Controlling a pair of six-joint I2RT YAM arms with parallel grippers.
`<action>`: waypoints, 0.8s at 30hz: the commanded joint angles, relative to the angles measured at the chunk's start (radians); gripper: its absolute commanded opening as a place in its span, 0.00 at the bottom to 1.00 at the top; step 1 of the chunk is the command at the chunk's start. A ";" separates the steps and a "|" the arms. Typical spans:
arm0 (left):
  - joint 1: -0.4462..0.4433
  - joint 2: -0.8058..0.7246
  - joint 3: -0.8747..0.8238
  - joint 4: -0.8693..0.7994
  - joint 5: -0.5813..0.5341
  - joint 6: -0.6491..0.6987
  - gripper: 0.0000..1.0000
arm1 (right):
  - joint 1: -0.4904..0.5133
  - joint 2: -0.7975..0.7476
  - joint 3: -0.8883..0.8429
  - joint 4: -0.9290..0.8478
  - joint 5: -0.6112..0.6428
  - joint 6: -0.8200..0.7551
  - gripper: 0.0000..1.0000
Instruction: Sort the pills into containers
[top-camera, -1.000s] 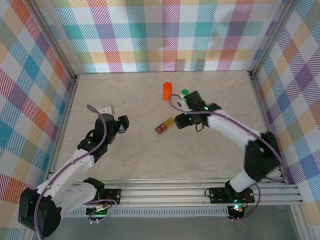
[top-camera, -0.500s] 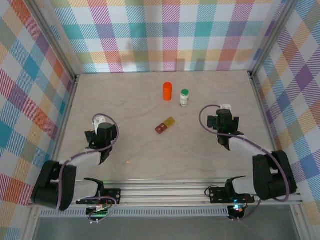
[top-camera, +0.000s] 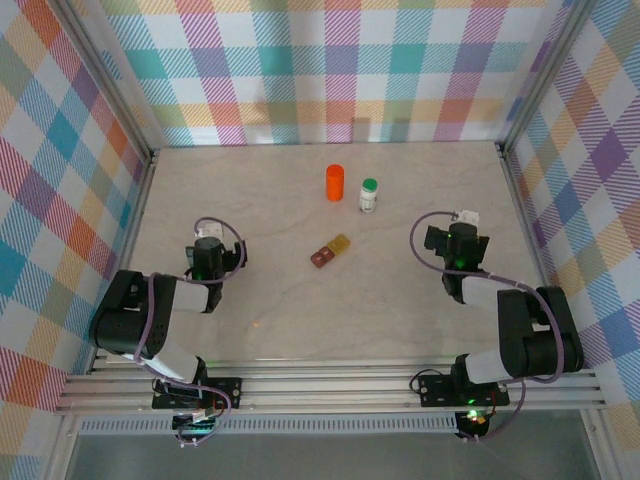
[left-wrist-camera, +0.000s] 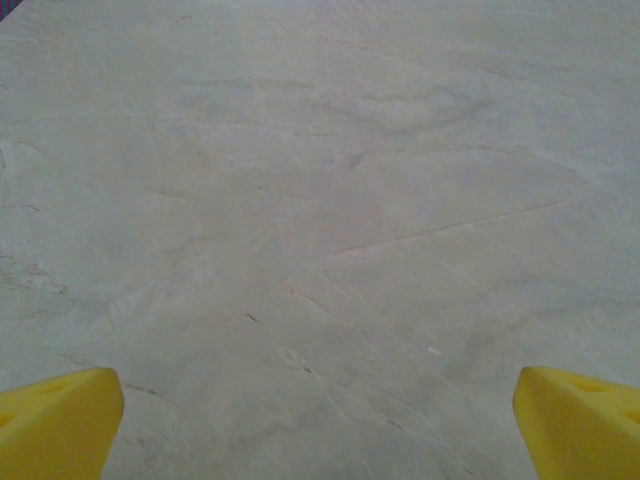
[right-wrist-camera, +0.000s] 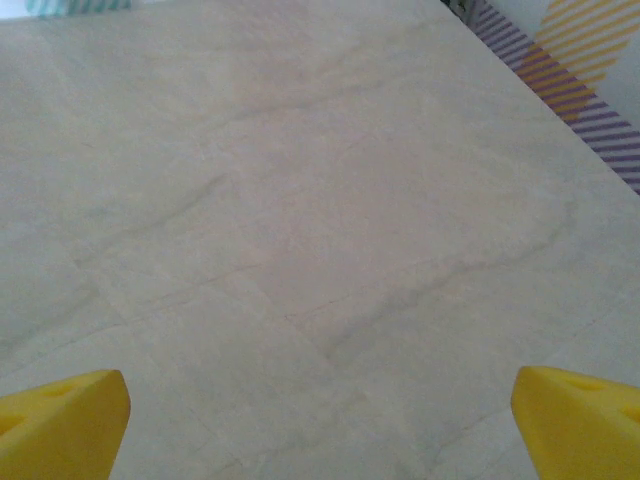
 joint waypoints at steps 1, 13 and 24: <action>0.026 -0.002 0.032 0.041 0.088 0.000 1.00 | -0.016 0.011 -0.060 0.212 -0.150 -0.056 0.99; 0.026 -0.005 0.034 0.034 0.092 0.001 1.00 | -0.062 0.109 -0.025 0.242 -0.358 -0.083 0.99; 0.026 -0.004 0.034 0.032 0.094 0.001 1.00 | -0.071 0.109 -0.024 0.241 -0.345 -0.070 0.99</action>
